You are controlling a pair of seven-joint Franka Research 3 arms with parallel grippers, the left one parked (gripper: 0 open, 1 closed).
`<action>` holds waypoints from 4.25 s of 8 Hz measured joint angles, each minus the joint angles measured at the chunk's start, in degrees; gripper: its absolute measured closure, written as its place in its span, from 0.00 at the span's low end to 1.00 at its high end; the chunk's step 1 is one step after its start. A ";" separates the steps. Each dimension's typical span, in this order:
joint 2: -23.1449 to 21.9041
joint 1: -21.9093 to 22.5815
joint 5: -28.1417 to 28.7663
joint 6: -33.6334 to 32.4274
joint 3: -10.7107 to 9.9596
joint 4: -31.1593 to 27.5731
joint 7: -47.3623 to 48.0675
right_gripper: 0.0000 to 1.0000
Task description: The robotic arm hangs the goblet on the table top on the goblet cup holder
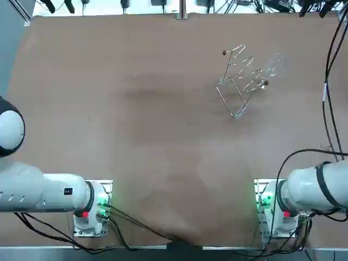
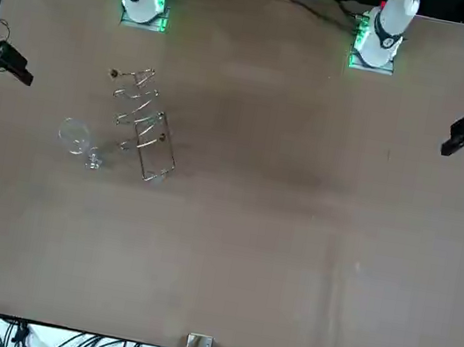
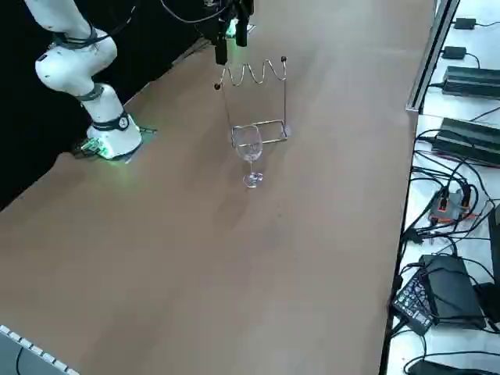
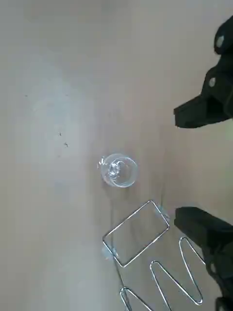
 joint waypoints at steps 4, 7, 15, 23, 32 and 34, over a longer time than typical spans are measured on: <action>0.06 -0.15 0.01 -0.09 -0.05 0.15 -0.51 0.00; 0.59 -1.36 1.44 -0.54 -0.82 0.03 -4.23 0.00; -2.02 -7.28 4.67 11.35 -2.18 -12.67 -37.89 0.00; 1.20 -13.70 20.19 33.00 -2.40 -28.85 -86.79 0.00; 19.18 -18.61 44.99 35.69 -2.63 -26.75 -131.95 0.00; 22.23 -19.27 46.22 35.45 -2.63 -25.51 -133.52 0.00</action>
